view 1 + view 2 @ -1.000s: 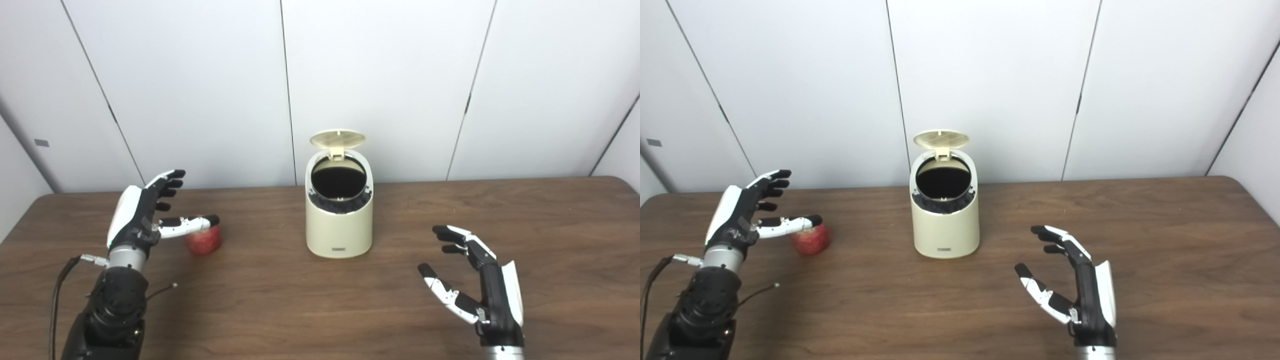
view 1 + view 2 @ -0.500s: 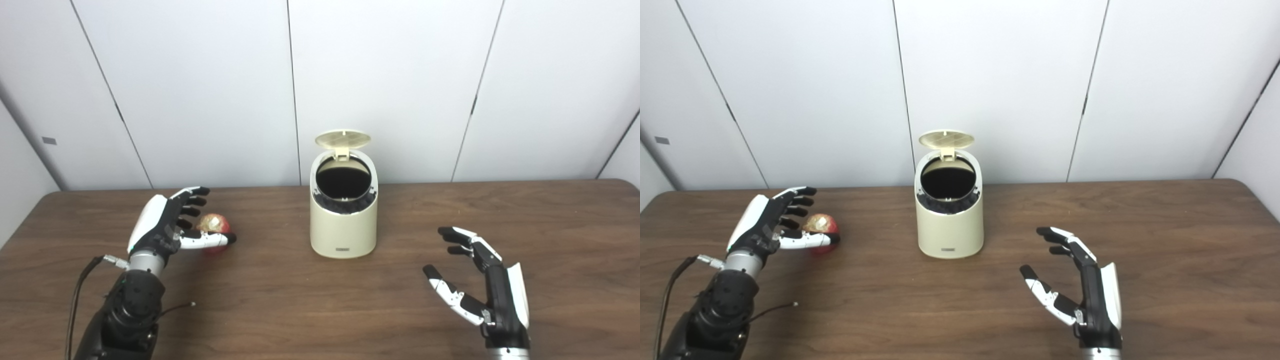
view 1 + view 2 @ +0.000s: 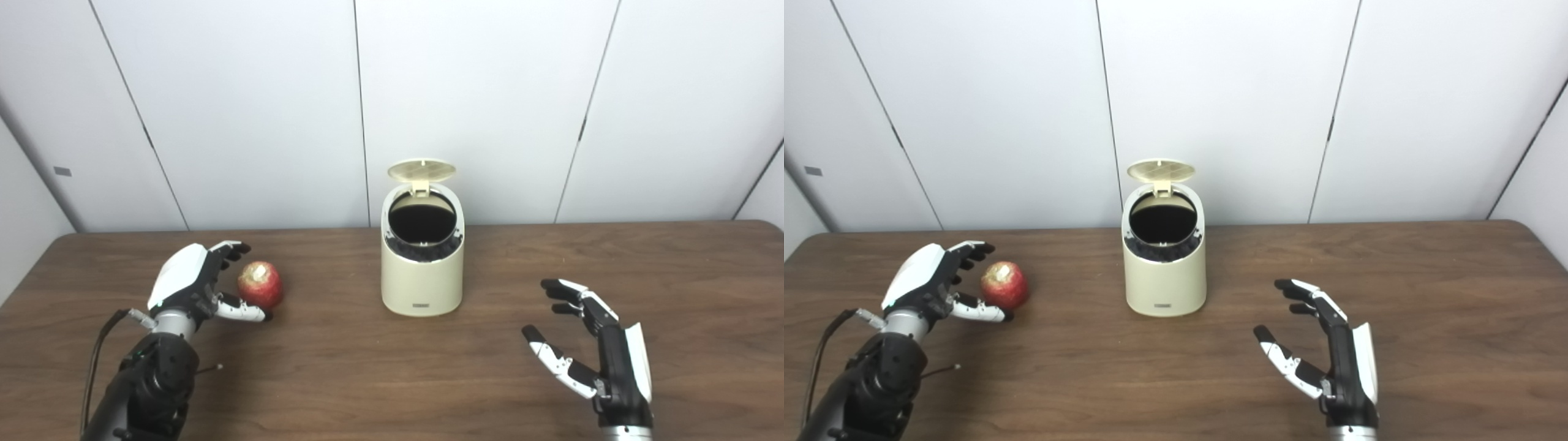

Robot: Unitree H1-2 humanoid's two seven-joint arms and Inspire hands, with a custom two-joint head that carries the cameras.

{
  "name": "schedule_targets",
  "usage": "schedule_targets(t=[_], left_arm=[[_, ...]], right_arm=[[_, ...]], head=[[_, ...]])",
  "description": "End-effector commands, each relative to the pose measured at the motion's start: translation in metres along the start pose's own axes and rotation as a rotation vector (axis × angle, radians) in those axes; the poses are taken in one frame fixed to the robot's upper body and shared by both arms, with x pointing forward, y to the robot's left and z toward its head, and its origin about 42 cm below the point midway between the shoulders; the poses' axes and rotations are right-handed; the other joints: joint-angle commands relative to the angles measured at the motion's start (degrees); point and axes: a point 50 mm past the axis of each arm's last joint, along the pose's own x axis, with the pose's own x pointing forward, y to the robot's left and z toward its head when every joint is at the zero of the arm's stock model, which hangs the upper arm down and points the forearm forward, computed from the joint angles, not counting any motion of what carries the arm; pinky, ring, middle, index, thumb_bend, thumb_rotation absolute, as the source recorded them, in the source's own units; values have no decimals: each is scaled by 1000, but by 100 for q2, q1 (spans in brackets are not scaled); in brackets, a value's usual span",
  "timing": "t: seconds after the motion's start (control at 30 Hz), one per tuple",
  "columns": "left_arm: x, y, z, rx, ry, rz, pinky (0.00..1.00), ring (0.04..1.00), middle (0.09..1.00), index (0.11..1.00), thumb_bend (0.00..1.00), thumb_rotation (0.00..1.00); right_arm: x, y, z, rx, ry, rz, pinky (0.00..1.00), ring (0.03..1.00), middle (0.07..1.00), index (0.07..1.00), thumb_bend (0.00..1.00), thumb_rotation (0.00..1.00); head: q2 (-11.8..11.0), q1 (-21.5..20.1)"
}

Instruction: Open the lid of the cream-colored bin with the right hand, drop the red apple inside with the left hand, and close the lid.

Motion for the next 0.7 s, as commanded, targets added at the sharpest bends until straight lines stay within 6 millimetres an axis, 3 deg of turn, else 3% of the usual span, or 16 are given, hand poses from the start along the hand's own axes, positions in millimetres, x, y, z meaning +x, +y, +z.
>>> schedule_targets(t=[0.0,0.27,0.67], left_arm=[[9,20,8,38,-22,65,718,818,827,829,1000,79],[15,14,9,72,-9,64,663,776,789,811,1000,98],[22,-2,11,-18,31,10,663,767,793,812,1000,121]], right_arm=[[1,-5,3,-9,-23,-7,649,732,742,700,258,154],[-2,-8,6,-3,-17,-3,647,730,743,708,251,152],[-3,-13,5,5,9,-15,647,732,743,708,265,113]], head=[[10,7],[56,-30],[108,-112]])
